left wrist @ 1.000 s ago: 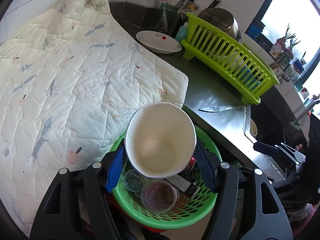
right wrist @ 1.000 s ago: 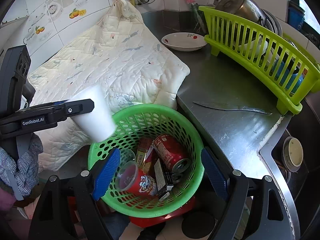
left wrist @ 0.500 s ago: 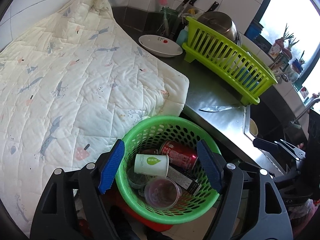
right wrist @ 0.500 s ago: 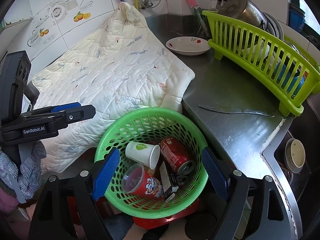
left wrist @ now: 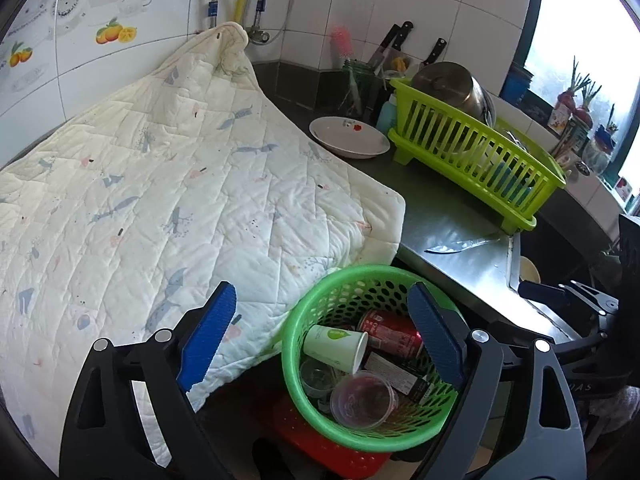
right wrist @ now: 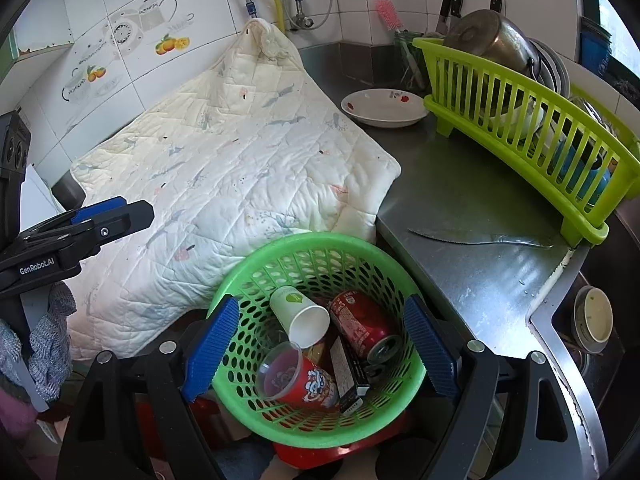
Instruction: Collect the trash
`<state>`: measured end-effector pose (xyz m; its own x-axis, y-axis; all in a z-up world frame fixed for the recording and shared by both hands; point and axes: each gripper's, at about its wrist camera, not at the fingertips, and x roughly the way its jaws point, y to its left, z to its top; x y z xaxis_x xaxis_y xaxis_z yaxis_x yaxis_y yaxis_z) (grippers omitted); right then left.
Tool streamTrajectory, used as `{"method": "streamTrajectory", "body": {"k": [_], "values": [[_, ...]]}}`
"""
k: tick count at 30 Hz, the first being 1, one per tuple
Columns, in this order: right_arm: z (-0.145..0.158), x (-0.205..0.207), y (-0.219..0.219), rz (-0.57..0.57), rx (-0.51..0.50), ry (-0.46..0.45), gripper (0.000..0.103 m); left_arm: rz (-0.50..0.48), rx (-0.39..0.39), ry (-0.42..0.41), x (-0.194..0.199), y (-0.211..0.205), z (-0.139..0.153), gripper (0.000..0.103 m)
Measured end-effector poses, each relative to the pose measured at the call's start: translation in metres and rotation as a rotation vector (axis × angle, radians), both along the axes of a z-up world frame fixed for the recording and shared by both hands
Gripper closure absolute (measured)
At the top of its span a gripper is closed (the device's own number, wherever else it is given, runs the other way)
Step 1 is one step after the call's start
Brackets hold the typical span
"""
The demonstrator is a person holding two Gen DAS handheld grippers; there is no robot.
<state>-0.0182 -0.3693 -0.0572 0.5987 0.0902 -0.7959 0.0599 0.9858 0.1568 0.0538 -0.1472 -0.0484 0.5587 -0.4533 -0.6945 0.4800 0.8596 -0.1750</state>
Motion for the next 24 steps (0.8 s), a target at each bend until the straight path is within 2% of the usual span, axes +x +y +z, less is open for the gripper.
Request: {"method": "streamTrajectory", "body": {"k": [14, 24], "values": [[0.019, 0.010, 0.014, -0.011, -0.008, -0.083, 0.016, 0.160, 0.039, -0.113, -0.011, 0.040, 0.023, 0.009], [0.029, 0.019, 0.020, -0.003, -0.013, -0.116, 0.014, 0.242, 0.050, -0.138, -0.014, 0.064, 0.030, 0.006]]}}
